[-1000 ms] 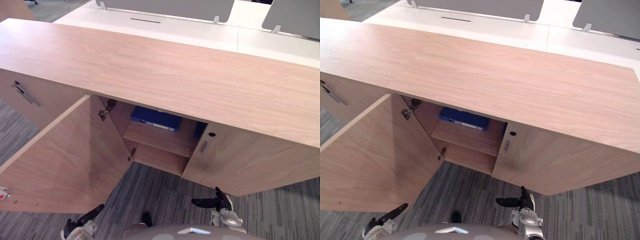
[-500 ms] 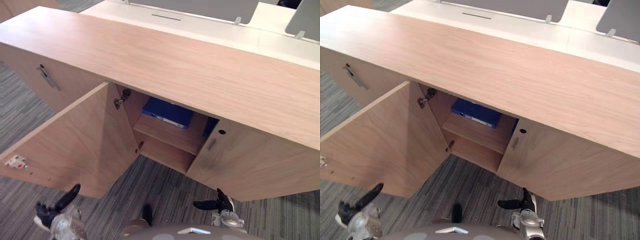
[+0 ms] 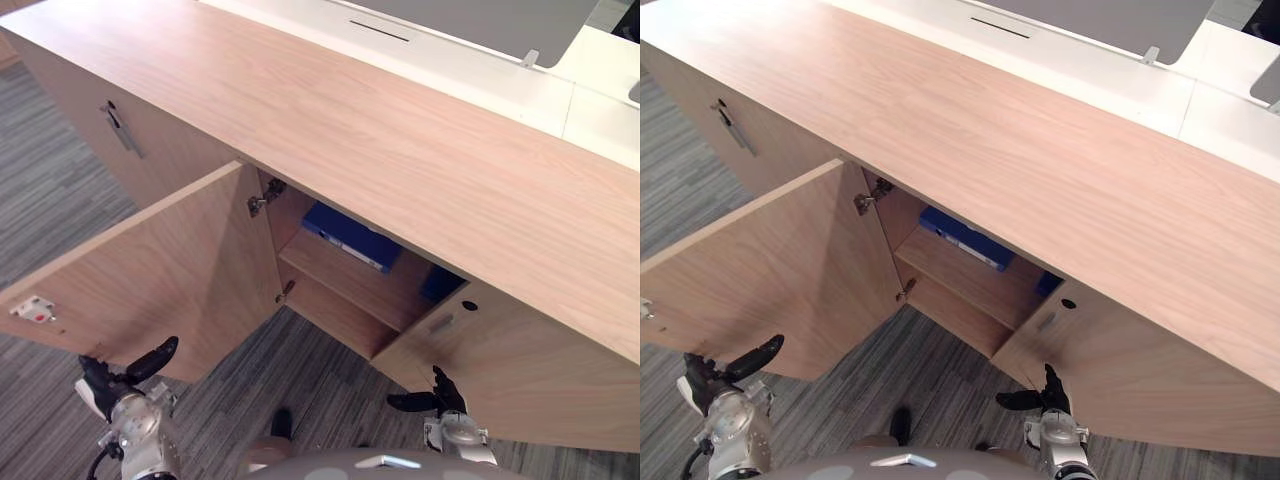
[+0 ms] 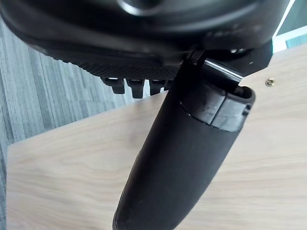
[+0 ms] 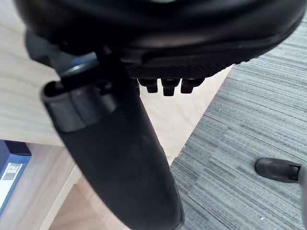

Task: Walk over to the cabinet, pick up the folder, carry it to the office cabinet, place the folder inside the office cabinet, then close the office cabinet door

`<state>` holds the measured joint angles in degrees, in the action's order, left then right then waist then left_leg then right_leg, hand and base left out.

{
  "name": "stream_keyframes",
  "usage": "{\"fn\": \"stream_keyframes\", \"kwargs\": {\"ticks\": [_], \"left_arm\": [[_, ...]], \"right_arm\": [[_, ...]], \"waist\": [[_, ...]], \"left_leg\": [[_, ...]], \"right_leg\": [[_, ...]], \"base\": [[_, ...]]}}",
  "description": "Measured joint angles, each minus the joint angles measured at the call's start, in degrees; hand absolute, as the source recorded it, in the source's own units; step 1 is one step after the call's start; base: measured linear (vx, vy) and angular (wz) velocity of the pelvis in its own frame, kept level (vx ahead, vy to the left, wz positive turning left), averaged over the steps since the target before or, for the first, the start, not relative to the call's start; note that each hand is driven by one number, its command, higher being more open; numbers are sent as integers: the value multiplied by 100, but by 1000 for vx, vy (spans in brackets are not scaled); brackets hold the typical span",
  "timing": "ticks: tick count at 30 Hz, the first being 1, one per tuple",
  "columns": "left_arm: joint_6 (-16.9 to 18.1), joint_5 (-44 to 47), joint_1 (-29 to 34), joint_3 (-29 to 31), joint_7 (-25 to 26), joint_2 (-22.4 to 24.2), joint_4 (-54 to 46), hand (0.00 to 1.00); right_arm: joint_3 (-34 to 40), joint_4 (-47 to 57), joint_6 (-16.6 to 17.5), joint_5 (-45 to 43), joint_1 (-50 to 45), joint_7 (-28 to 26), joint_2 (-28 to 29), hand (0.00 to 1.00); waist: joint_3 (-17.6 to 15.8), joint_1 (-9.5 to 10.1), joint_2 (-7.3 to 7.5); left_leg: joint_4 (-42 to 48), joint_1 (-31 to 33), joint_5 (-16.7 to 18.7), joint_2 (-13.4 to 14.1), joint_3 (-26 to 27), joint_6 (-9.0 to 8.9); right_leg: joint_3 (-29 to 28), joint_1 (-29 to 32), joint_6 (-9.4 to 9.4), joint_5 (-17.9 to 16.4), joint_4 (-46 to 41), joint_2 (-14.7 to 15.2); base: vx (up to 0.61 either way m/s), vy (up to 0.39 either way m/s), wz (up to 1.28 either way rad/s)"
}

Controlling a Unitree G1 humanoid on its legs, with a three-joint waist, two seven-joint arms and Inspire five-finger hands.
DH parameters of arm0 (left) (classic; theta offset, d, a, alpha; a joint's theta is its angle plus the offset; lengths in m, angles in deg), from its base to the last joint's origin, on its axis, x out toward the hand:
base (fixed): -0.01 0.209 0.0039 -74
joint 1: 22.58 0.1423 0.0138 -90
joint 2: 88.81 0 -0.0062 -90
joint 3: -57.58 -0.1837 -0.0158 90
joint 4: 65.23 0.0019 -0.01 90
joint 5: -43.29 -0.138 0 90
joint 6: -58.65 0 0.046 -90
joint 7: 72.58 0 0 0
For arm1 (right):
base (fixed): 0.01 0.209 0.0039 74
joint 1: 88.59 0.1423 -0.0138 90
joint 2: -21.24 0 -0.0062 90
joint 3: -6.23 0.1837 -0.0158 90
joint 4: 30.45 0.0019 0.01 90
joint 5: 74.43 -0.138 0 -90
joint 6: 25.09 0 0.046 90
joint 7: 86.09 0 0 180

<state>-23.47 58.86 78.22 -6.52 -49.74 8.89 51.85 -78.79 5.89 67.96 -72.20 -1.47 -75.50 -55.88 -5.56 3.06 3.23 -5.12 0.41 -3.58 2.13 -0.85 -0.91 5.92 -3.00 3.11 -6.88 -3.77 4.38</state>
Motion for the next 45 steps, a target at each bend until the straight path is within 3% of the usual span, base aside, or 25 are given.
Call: {"fn": "stream_keyframes", "kwargs": {"ticks": [3,18,29,45], "left_arm": [[-69,-35,22,-12,2,78,-2,100],[-90,27,195,158,62,91,-658,100],[46,189,155,213,144,146,-848,100],[500,530,-63,620,447,185,-1703,100]], "right_arm": [[-2,-28,-48,0,-51,-1,-6,100],[-2,-103,-68,2,-241,12,88,100],[8,-107,-71,52,-270,84,87,100],[5,-118,-75,219,-247,85,95,100]], "waist": [[10,-1,-69],[101,8,73],[105,4,-80],[112,13,-69]], "left_leg": [[-6,51,-28,10,31,-55],[-3,22,-14,-148,147,-37],[-35,-115,-3,-162,110,-19],[-36,-193,10,-140,145,-22]], "right_leg": [[-39,11,-8,-5,107,-21],[-177,-38,99,96,239,108],[-145,-192,98,97,266,119],[-167,-286,77,86,270,103]], "base": [[-76,-47,-7],[-24,25,-3],[-21,3,1],[-9,-1,0]]}}
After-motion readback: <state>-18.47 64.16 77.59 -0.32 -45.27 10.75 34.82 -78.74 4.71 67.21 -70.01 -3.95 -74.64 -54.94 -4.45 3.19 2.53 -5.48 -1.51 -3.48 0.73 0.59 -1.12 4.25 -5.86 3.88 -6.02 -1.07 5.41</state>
